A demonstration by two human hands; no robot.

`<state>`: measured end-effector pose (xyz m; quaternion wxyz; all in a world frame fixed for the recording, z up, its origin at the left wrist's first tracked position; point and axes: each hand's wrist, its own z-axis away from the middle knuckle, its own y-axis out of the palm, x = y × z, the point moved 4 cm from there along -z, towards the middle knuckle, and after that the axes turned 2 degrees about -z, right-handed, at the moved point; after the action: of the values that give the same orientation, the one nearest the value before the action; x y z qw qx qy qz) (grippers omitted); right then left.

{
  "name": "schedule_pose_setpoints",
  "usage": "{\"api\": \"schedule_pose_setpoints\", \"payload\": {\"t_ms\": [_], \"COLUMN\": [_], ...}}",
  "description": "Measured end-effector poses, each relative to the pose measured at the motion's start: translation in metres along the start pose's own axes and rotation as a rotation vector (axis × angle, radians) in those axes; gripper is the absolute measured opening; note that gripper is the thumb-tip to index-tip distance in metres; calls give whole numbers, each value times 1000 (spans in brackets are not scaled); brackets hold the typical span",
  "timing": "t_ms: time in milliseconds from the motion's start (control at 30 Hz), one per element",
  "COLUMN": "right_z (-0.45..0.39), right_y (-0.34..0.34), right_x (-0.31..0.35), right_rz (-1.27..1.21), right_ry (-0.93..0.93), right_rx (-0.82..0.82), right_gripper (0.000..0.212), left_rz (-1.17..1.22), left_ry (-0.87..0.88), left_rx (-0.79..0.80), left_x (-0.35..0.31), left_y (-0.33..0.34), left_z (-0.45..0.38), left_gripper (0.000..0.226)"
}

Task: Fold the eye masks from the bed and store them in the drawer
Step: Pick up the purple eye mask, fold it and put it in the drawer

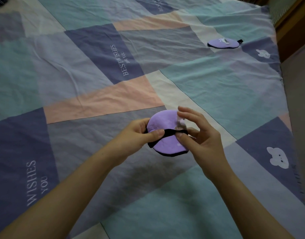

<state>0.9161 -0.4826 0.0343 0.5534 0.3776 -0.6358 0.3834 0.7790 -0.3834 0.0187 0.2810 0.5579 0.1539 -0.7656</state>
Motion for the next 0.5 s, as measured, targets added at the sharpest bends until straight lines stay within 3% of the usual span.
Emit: {"api": "schedule_pose_setpoints", "payload": {"t_ms": [100, 267, 500], "right_z": [-1, -9, -11], "right_y": [5, 16, 43], "right_x": [-2, 3, 35], "right_rz": [-69, 33, 180], "right_ry": [76, 92, -11], "right_rx": [134, 242, 329], "right_gripper": [45, 62, 59], "left_rz": [7, 17, -18], "left_ry": [14, 11, 48], "left_rx": [17, -73, -352], "left_x": [0, -4, -22], "left_y": [1, -9, -40], "left_z": [2, 7, 39], "left_gripper": [24, 20, 30]}}
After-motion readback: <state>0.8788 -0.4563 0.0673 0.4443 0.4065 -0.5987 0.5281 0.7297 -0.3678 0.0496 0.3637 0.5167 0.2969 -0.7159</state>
